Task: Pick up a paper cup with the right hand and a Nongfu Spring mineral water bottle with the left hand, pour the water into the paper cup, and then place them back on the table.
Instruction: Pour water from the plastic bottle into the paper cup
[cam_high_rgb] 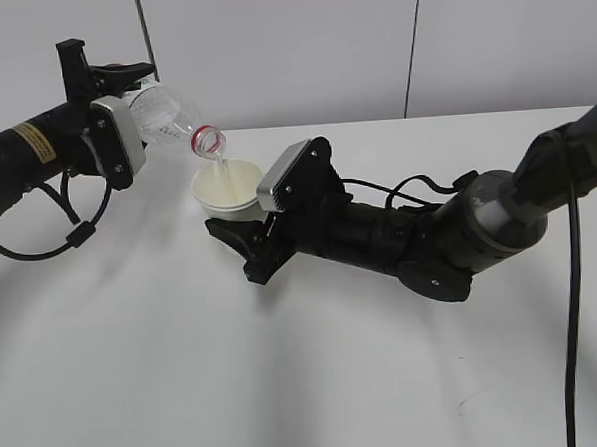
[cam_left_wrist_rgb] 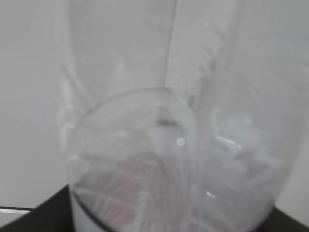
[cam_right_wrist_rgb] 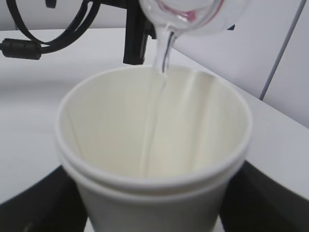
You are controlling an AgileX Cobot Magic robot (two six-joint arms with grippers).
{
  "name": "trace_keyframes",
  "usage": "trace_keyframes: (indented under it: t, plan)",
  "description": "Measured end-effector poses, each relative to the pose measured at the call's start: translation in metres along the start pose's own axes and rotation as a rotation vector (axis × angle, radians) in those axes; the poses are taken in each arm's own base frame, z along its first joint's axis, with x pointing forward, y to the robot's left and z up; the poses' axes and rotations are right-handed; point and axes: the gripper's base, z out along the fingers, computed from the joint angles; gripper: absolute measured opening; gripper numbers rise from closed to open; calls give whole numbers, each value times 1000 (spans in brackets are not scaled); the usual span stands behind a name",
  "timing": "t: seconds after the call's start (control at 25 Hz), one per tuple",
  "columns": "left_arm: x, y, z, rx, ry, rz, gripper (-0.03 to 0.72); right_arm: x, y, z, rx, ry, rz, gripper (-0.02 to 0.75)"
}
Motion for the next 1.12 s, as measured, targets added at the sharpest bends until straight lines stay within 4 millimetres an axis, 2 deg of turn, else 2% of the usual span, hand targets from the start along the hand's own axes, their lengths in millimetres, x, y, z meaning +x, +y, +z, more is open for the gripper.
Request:
trace_keyframes:
  t: [1.12]
  plan:
    - [0,0,0,0,0,34,391,0,0,0,0,2,0,525]
